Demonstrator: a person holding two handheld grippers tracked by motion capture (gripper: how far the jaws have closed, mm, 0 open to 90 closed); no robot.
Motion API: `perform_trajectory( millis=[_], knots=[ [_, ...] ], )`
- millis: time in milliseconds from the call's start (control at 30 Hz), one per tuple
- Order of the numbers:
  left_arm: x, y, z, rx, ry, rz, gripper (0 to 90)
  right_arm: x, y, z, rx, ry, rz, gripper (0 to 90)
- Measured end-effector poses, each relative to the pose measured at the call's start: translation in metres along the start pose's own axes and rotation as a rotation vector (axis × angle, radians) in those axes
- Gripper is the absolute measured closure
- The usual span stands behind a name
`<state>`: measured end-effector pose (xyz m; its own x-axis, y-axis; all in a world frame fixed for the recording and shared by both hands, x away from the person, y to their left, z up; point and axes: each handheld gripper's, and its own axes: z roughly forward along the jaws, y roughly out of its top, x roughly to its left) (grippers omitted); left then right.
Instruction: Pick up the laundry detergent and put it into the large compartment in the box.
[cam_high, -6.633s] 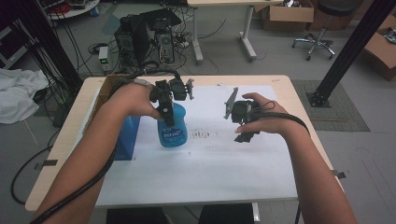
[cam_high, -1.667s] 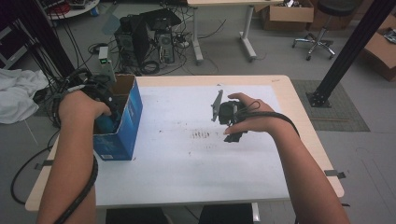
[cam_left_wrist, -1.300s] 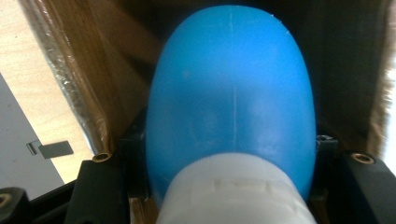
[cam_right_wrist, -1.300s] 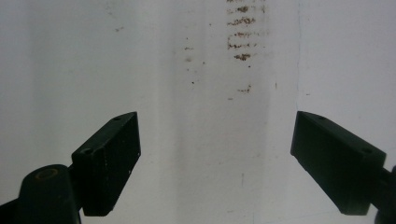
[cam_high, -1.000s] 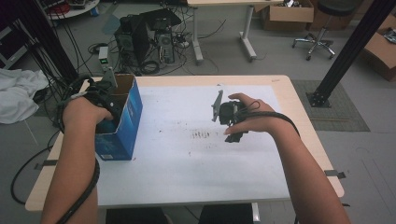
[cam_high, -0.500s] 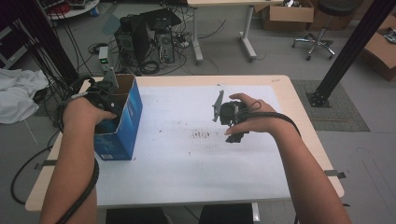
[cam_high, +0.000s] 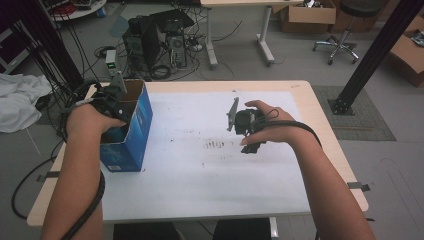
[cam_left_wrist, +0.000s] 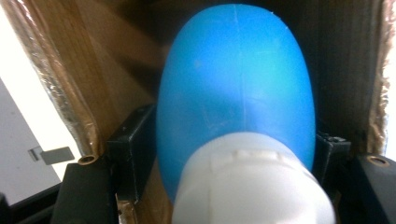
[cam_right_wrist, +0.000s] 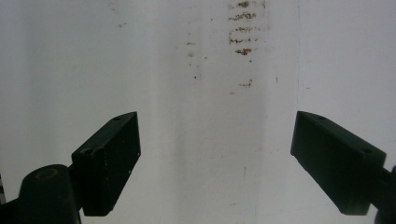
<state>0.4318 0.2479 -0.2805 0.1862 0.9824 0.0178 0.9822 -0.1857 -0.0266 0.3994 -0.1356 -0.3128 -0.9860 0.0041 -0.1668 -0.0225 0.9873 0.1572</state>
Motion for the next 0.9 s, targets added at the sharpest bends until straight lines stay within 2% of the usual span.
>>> perform_trajectory(
  millis=[167,500,600,900],
  knots=[
    [-0.002,0.0,-0.004,0.002,0.006,-0.001,30.9,0.0,0.0,0.0,-0.002,-0.001,-0.001,16.0],
    [-0.005,-0.001,-0.016,-0.032,0.025,0.007,27.9,0.0,0.0,-0.001,-0.005,-0.001,-0.006,16.1],
    [-0.006,-0.001,-0.022,-0.056,0.033,0.004,27.7,0.0,0.0,-0.002,-0.004,-0.003,-0.003,16.1],
    [-0.007,-0.003,-0.033,-0.064,0.044,-0.002,22.9,0.001,-0.001,-0.004,-0.009,-0.006,-0.003,16.1]
  ],
)
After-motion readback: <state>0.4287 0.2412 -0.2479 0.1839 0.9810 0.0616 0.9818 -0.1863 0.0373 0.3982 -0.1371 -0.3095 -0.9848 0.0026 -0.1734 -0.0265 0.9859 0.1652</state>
